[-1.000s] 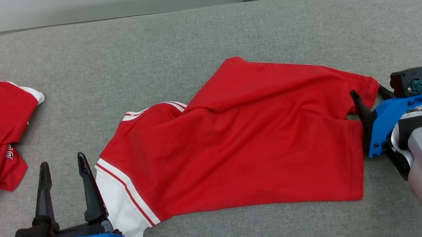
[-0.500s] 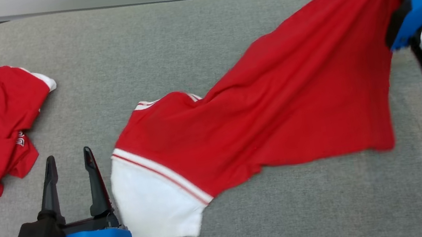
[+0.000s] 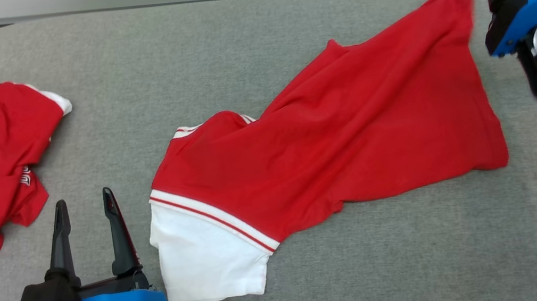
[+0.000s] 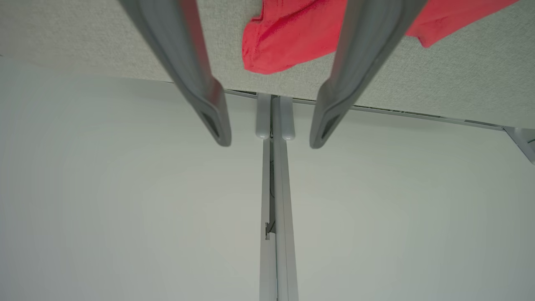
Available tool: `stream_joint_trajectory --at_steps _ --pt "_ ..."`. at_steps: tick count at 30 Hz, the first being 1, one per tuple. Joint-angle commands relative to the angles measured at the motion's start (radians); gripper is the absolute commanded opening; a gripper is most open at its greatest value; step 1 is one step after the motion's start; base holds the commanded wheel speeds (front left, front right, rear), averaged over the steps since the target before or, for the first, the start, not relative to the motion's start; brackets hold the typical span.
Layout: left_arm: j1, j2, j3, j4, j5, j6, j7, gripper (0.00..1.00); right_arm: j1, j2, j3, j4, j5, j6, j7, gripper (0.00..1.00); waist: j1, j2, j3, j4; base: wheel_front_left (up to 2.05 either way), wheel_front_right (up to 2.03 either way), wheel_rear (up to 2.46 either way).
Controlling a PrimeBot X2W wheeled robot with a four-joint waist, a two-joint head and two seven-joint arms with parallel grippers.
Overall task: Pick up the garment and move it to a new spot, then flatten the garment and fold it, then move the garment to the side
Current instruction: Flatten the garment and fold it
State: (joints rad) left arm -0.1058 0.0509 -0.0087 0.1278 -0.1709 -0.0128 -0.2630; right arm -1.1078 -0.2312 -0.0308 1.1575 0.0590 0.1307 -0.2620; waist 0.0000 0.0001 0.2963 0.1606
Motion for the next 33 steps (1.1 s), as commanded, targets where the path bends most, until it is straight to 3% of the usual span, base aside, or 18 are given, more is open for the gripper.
stream_joint_trajectory --at_steps 1,13,22,28,33 --pt "0.003 -0.001 0.013 -0.001 0.008 -0.001 -0.003 1.00 0.052 0.008 -0.006 -0.043 0.032 0.000 -0.004 1.00 0.0000 -0.0001 -0.014 -0.019 0.00 0.00 0.00" --pt "0.035 -0.001 0.079 -0.009 0.047 -0.027 -0.003 1.00 0.427 0.021 0.051 -0.392 0.196 0.000 -0.004 1.00 0.0000 -0.0001 -0.072 -0.108 0.00 0.00 0.00" --pt "0.057 -0.001 0.076 -0.007 0.041 -0.033 -0.003 1.00 0.715 0.067 0.064 -0.534 0.201 0.000 -0.004 1.00 0.0000 -0.0001 -0.096 -0.122 0.00 0.00 0.00" --pt "0.056 -0.001 0.076 -0.009 0.038 -0.034 -0.003 1.00 0.770 0.085 0.073 -0.562 0.188 0.000 -0.004 1.00 0.0000 -0.0001 -0.091 -0.114 0.00 0.00 0.00" --pt "0.051 -0.001 0.069 -0.012 0.041 -0.034 -0.003 1.00 0.710 0.075 0.083 -0.539 0.174 0.000 -0.004 1.00 0.0000 -0.0001 -0.079 -0.101 0.00 0.00 0.00"
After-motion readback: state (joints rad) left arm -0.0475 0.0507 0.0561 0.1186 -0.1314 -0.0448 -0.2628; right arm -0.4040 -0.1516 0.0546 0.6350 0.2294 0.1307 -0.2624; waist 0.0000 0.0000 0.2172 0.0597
